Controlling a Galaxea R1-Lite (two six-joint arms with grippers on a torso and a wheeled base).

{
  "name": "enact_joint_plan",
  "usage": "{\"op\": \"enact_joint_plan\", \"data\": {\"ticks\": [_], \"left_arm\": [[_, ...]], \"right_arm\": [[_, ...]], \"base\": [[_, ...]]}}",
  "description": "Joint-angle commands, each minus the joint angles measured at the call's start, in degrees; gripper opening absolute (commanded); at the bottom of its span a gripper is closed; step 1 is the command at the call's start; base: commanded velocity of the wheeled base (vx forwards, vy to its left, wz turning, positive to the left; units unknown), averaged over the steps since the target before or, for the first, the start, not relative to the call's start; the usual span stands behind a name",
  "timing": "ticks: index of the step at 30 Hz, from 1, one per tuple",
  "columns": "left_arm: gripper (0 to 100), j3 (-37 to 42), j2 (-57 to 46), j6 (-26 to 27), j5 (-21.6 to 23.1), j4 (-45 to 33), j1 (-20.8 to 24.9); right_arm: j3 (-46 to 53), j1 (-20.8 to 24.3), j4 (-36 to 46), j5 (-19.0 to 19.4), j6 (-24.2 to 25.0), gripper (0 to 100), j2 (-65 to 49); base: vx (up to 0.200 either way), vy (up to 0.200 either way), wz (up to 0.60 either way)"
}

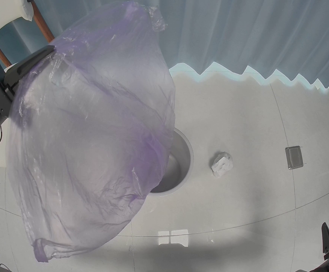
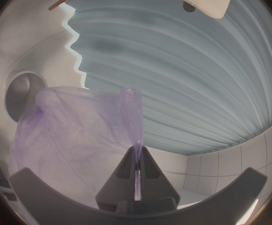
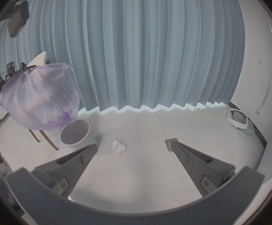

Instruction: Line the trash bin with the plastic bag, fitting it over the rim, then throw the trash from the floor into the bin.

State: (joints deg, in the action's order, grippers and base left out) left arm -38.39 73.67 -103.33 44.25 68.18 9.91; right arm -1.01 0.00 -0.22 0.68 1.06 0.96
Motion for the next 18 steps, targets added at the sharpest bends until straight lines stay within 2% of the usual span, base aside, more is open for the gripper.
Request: {"op": "enact_joint_plan", "data": {"ticks": [1, 18], "left_arm": [[0, 0.3, 2.2, 0.0, 0.0, 0.0, 0.0], [0, 2.1, 9.8, -0.1, 0.1, 3.4, 2.2]], "right_arm": [[1.0, 0.0, 0.0, 0.0, 0.0, 100, -1.0], [1.0, 0.1, 0.0, 0.0, 0.0, 100, -1.0]], "base": [[0.000, 0.000, 0.00], [0.000, 0.000, 0.00]]}}
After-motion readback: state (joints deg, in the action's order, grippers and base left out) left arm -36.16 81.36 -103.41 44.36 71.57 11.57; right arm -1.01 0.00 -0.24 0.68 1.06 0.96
